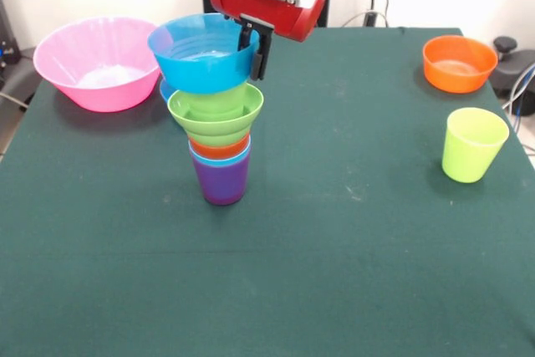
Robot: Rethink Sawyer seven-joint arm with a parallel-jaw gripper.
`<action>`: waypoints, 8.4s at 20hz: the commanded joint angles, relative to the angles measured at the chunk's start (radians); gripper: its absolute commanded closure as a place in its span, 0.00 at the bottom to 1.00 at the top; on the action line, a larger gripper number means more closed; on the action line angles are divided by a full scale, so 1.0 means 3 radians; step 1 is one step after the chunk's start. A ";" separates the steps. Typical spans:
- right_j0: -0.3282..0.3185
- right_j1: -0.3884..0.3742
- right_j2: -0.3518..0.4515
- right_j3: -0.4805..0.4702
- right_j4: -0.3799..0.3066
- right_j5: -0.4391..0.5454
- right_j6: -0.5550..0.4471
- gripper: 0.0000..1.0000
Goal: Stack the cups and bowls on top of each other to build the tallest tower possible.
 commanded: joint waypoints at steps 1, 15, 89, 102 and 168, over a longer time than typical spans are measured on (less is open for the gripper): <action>0.0081 0.0088 0.0215 0.0189 -0.0168 0.0069 -0.0255 1.00; 0.0080 0.0087 0.0205 0.0309 -0.0161 -0.0119 -0.0163 1.00; 0.0009 0.0231 0.0223 0.0255 -0.0259 -0.0333 -0.0321 0.00; 0.0013 0.0236 0.0224 0.0239 -0.0252 -0.0299 -0.0328 0.00; 0.0010 0.0126 0.0299 -0.0077 -0.0248 0.0313 -0.0519 1.00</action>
